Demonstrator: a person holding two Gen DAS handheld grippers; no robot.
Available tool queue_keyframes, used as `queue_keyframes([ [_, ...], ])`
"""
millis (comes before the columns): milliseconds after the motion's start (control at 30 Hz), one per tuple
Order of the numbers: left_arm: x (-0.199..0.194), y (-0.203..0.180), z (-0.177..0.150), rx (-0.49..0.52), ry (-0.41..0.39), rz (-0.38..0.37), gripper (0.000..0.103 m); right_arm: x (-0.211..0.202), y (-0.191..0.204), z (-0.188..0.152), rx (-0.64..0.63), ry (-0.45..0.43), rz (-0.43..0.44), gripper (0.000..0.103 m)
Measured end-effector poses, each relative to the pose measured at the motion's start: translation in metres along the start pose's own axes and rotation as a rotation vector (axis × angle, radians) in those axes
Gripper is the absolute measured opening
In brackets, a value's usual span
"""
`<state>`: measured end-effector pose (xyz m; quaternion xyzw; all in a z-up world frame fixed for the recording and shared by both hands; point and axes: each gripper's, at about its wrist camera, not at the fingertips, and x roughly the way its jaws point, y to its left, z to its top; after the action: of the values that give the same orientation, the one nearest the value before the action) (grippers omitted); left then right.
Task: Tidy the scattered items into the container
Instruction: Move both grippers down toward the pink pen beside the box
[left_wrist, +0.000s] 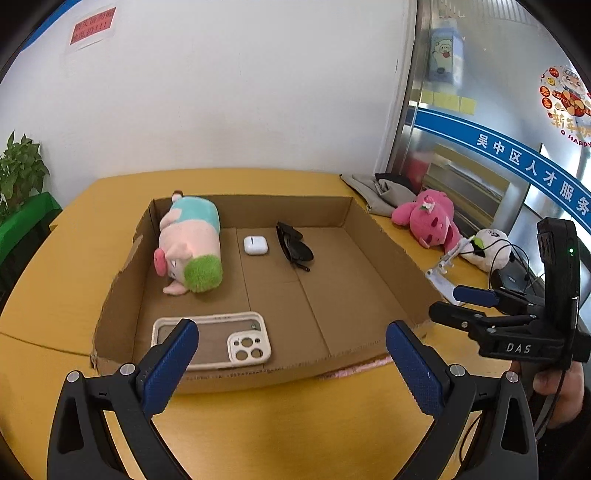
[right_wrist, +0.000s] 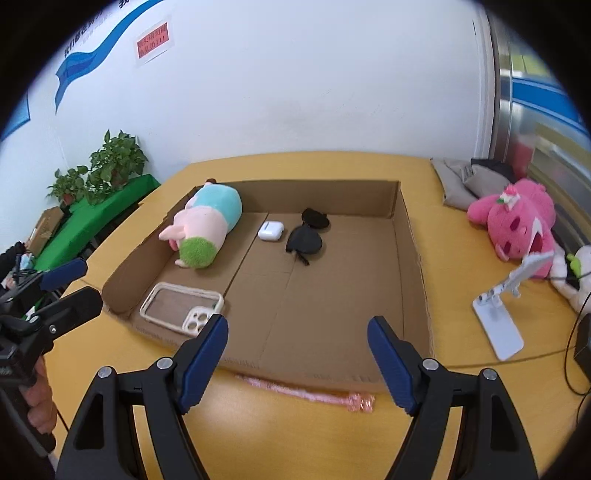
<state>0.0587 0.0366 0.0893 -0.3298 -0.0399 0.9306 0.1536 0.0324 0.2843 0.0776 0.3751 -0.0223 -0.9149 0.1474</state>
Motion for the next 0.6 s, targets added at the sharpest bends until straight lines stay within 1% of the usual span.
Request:
queue_keyframes([
  [100, 0.007, -0.001, -0.024, 0.004, 0.053, -0.036, 0.103, 0.01, -0.03, -0.027, 0.061, 0.099, 0.063, 0.078],
  [167, 0.014, -0.004, -0.038, 0.009, 0.091, -0.051, 0.103, 0.02, -0.045, -0.042, 0.092, 0.161, 0.071, 0.078],
  [233, 0.021, -0.006, -0.049, 0.004, 0.126, -0.067, 0.103, 0.031, -0.054, -0.055, 0.103, 0.201, 0.062, 0.078],
  [367, 0.034, -0.008, -0.061, -0.01, 0.174, -0.086, 0.103, 0.052, -0.056, -0.066, 0.1, 0.225, 0.1, 0.078],
  [600, 0.044, -0.003, -0.073, -0.03, 0.225, -0.082, 0.103, 0.082, -0.039, -0.067, 0.016, 0.215, 0.1, 0.078],
])
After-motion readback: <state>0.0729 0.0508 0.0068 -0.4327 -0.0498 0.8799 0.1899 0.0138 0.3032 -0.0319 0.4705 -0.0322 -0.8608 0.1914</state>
